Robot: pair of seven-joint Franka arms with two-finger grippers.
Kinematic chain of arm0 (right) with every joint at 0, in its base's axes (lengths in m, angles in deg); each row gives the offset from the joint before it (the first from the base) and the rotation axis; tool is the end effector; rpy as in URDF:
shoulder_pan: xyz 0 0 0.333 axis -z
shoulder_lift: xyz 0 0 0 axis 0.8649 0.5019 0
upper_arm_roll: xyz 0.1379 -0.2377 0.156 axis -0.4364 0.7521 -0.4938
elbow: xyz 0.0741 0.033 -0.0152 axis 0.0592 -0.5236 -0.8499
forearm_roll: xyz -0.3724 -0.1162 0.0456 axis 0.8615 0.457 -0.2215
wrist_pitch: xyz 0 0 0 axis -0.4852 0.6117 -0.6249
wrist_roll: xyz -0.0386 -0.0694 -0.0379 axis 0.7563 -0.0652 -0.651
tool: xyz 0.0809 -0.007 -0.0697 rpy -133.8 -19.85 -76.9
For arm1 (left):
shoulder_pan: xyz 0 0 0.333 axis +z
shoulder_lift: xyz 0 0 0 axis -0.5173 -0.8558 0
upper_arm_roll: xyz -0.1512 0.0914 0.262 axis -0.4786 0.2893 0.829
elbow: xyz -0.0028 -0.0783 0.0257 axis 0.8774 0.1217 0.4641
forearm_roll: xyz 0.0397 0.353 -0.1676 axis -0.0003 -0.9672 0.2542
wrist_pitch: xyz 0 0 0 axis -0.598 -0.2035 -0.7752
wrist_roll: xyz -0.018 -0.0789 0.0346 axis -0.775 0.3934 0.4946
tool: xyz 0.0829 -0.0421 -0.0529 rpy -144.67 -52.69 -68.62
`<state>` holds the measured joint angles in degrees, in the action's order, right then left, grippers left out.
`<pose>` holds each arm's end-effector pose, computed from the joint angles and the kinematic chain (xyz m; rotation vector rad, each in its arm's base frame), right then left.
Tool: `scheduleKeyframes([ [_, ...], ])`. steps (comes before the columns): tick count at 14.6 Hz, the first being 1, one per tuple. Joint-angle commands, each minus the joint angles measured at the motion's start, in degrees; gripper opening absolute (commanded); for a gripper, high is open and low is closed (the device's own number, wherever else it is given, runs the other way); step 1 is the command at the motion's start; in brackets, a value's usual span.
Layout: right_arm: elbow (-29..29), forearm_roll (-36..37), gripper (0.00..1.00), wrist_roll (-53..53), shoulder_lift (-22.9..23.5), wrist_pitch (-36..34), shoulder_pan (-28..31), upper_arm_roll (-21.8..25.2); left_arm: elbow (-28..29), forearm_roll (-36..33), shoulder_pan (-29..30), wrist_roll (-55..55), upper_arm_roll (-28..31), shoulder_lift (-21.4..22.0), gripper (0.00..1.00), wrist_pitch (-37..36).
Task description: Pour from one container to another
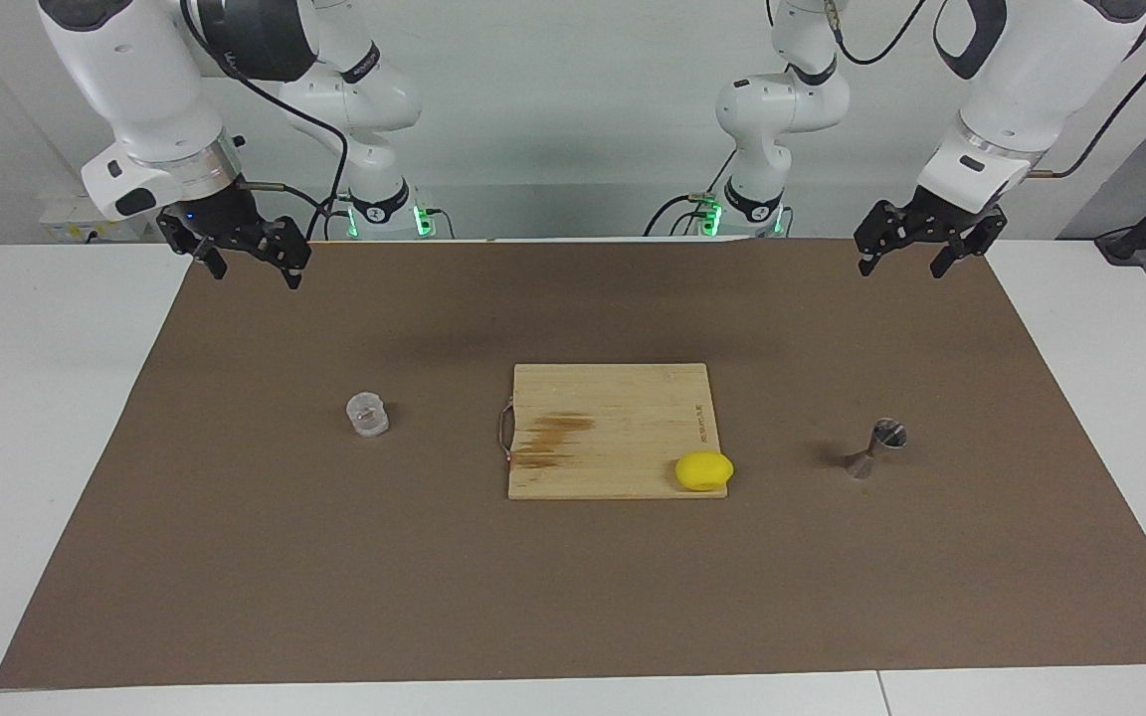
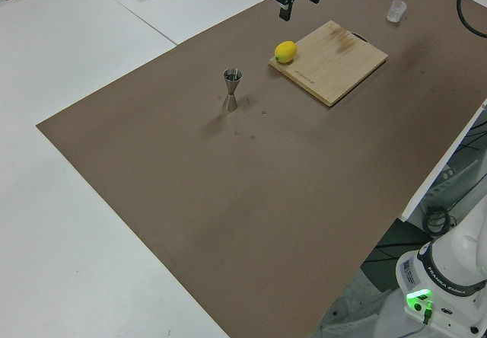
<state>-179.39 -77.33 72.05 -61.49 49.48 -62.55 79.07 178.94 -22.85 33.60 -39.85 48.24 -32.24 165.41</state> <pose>0.5458 0.0089 0.6028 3.0866 -0.2553 -0.0807 0.5418 -0.0556 0.6177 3.1118 -0.1598 -0.0285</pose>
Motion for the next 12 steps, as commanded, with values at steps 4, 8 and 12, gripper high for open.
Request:
scheduleKeyframes([
  [4, -1.11, -0.6, 1.0, -0.95, -1.11, 0.51, 0.56, -0.14, 0.62, 0.62, -0.51, -0.54, 0.1, 0.78, 1.0, 0.9],
  [8, -1.11, -0.6, 1.0, -0.87, -1.11, 0.51, 0.56, -0.14, 0.0, 0.97, 0.18, -0.63, -0.16, 0.17, 1.0, 0.46],
  [12, -1.11, -0.6, 1.0, -0.95, -1.11, 0.51, 0.56, -0.14, -2.62, 6.24, 2.02, -0.19, 0.36, -6.31, 1.0, -1.29],
])
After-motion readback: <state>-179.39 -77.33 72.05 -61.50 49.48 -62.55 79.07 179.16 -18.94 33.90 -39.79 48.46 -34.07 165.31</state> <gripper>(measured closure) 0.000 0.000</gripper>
